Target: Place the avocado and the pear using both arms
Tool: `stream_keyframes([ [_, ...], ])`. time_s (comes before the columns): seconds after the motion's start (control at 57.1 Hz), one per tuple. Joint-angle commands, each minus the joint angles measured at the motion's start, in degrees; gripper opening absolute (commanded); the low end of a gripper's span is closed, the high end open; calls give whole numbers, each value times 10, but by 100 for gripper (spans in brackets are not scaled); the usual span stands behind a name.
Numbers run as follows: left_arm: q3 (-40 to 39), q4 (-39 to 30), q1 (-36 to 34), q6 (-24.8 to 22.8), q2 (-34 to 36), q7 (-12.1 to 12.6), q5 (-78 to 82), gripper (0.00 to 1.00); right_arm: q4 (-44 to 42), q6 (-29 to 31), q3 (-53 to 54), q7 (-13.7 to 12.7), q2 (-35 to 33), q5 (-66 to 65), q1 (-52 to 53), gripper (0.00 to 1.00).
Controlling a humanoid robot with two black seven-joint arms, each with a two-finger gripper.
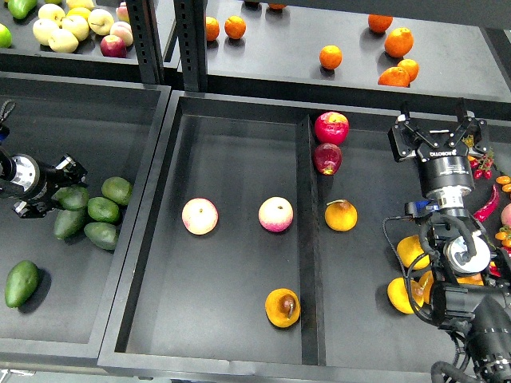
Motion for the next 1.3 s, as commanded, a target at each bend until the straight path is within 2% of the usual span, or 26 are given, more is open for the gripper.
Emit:
stream_keyframes([
  [0.0, 9, 15, 8, 0, -7, 0, 0, 38, 0, 1, 0, 0, 0, 0, 1, 99],
  [0.49, 3, 30, 47, 0, -39, 0, -5, 40, 1, 1, 0, 0, 0, 0, 0, 99],
  [1.278, 6, 38, 64, 0, -67, 0, -5, 46, 5, 2, 1, 1, 0, 0, 0, 99],
])
